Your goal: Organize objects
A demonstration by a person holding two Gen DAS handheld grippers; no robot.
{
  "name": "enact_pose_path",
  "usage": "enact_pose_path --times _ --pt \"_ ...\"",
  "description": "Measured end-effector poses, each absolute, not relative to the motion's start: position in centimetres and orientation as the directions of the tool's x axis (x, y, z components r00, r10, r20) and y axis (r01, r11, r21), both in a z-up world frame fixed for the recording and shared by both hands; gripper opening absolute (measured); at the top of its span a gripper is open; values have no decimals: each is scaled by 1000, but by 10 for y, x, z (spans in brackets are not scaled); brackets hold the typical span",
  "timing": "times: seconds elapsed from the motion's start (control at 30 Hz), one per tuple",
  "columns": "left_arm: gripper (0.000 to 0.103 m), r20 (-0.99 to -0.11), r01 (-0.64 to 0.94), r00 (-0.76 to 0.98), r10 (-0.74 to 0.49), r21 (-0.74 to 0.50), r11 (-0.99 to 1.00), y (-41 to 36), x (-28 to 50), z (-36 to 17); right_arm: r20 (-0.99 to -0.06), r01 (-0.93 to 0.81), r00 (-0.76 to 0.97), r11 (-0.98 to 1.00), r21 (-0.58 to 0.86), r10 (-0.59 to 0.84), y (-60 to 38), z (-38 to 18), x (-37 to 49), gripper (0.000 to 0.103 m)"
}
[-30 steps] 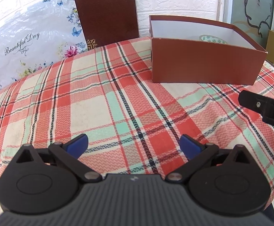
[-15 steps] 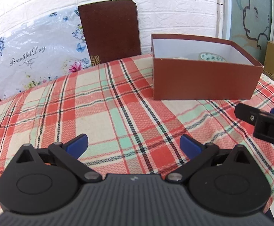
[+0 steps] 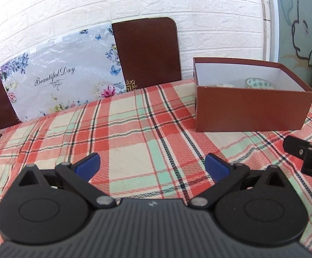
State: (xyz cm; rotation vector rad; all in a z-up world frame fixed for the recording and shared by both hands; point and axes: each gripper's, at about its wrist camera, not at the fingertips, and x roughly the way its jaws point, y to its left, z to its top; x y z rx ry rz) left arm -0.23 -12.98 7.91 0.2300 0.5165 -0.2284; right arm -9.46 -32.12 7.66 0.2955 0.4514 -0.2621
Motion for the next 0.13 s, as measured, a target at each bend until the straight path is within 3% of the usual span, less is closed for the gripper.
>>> enact_pose_path --times 0.13 --pt "103 -526 267 840 -135 183 946 -133 -2 78 -464 310 868 925 221 -180 -321 77 -94 103"
